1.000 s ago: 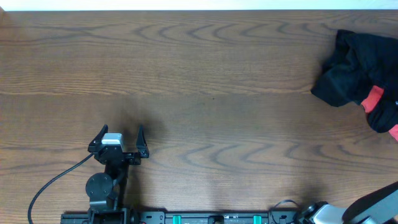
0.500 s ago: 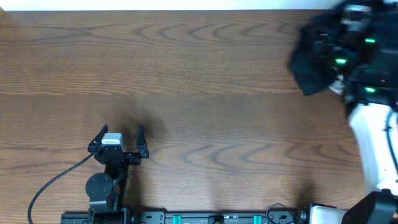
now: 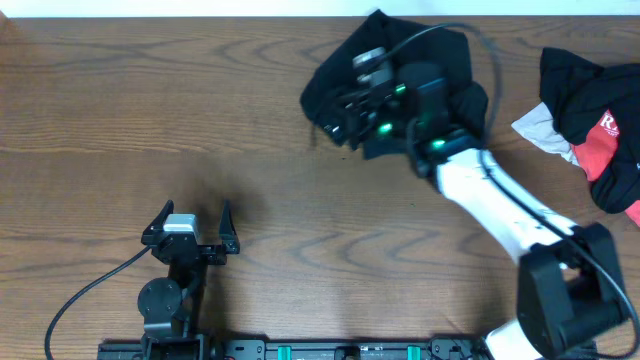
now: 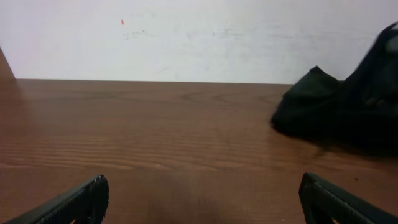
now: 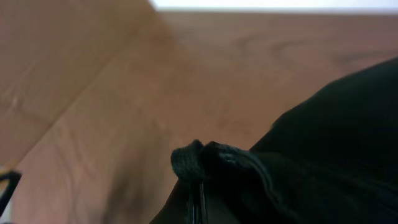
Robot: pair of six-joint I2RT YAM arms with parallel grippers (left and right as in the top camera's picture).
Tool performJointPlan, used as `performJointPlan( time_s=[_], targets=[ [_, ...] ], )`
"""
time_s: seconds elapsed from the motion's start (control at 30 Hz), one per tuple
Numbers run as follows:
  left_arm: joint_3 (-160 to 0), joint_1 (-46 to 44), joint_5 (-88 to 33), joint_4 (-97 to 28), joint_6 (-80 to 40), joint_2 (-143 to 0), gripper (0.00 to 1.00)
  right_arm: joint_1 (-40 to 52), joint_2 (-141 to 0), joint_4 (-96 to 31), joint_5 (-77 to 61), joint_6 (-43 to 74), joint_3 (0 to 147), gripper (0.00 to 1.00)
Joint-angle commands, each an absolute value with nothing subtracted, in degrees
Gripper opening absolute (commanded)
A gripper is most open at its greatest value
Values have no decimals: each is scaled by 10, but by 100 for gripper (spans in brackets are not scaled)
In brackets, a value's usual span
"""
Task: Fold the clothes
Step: 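Pull the black pants leftward onto the table center with the right gripper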
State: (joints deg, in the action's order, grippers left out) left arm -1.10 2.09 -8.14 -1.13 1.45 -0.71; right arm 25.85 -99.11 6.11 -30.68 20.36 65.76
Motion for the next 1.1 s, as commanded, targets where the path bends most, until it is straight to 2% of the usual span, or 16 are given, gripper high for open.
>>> performJointPlan(
  time_s=[0.0, 0.37, 0.4, 0.5, 0.53, 0.6, 0.77, 0.83, 1.07],
  targets=[
    [-2, 20, -85, -30, 12, -6, 98, 301, -1009, 69, -312, 216, 669, 1],
    [-2, 20, -85, -30, 12, -6, 98, 384, -1023, 71, -312, 219, 669, 2],
    [-2, 20, -85, -30, 12, -6, 98, 390, -1023, 71, -313, 219, 669, 7],
    [-2, 20, -85, -30, 12, -6, 98, 403, -1023, 71, -313, 219, 669, 34],
    [-2, 20, -85, -30, 12, -6, 98, 406, -1023, 71, -312, 219, 669, 38],
    [-2, 20, -85, -30, 12, -6, 98, 408, -1023, 71, -304, 218, 669, 41],
    [-2, 20, -85, -30, 12, -6, 98, 387, -1010, 69, -289, 218, 683, 40],
    [-2, 20, -85, -30, 12, -6, 98, 370, -996, 62, -289, 218, 694, 43],
    [-2, 20, -85, -30, 12, -6, 98, 266, -910, -106, -198, 194, 736, 70]
  ],
)
